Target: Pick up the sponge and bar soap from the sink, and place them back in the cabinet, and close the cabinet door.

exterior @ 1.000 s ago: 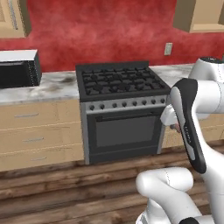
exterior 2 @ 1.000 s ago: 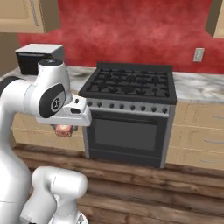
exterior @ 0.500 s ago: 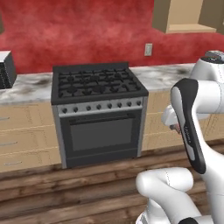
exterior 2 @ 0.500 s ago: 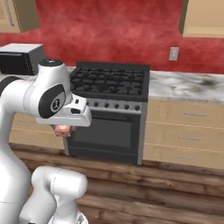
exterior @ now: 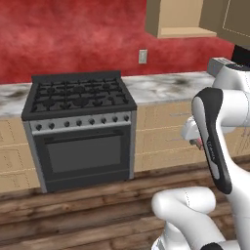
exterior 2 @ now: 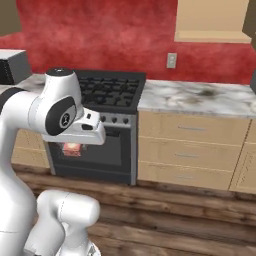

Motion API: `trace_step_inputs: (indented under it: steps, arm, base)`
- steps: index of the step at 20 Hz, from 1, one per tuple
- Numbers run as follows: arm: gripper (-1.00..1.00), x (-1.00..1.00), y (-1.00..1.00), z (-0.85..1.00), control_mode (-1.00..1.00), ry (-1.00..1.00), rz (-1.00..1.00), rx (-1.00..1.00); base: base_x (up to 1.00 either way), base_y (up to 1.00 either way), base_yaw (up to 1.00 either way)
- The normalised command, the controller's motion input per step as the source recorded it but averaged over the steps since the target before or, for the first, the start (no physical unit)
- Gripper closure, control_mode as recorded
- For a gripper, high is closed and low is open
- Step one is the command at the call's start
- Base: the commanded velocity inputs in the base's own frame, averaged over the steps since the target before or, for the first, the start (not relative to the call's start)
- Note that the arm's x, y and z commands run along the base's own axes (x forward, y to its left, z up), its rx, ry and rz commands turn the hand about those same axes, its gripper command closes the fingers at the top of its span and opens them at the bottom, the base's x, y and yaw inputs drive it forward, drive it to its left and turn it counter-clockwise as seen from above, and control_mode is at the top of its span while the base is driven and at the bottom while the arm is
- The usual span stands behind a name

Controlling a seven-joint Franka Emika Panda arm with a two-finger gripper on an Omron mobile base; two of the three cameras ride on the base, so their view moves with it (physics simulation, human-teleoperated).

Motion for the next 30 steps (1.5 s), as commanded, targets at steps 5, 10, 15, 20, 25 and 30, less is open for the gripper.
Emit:
trace_step_inputs:
  steps: [5,10,15,20,25,30]
  arm:
    - [1.0,0.0,0.0,0.0,1.0,0.0,0.0,0.0]
    - [1.0,0.0,0.0,0.0,1.0,0.0,0.0,0.0]
    - [1.0,0.0,0.0,0.0,1.0,0.0,0.0,0.0]
    - [1.0,0.0,0.0,0.0,1.0,0.0,0.0,0.0]
    - [1.0,0.0,0.0,0.0,1.0,0.0,0.0,0.0]
    - [1.0,0.0,0.0,0.0,1.0,0.0,0.0,0.0]
  base:
    - [0.54,-0.49,0.0]
    - [0.7,-0.34,-0.02]
    - [0.76,-0.22,-0.1]
    - [0.65,-0.16,-0.18]
    - [0.53,-0.15,-0.23]
    - [0.6,-0.18,-0.21]
